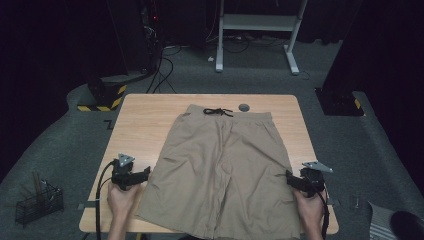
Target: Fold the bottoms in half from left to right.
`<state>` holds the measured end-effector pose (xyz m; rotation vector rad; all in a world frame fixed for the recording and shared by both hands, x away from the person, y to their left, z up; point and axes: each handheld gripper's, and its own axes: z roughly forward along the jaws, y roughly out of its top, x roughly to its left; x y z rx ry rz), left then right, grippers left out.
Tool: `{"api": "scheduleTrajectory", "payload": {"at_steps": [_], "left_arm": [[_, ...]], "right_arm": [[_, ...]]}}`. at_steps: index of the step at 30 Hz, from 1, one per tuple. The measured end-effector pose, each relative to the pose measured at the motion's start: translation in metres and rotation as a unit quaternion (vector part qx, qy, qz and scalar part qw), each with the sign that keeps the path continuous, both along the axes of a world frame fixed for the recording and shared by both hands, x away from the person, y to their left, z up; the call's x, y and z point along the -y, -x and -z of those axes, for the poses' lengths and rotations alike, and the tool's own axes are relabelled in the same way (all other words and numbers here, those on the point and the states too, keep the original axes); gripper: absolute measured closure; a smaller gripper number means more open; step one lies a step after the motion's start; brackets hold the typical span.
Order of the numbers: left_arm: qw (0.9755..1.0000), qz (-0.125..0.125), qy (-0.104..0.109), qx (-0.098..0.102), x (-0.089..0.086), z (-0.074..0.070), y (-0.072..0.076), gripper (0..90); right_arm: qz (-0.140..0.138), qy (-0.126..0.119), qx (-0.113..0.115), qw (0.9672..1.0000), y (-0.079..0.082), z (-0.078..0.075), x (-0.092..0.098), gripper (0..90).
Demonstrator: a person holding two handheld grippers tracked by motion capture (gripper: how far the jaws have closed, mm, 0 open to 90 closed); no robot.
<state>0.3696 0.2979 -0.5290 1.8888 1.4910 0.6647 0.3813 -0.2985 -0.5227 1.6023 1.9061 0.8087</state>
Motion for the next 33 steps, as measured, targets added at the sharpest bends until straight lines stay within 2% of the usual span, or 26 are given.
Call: {"api": "scheduleTrajectory", "payload": {"at_steps": [33], "left_arm": [[1.0000,-0.001,0.003,0.000,0.0004,0.0000,0.0008,21.1]], "right_arm": [[0.003,-0.003,0.000,1.0000,-0.0001,-0.0001,-0.0004,26.8]]}}
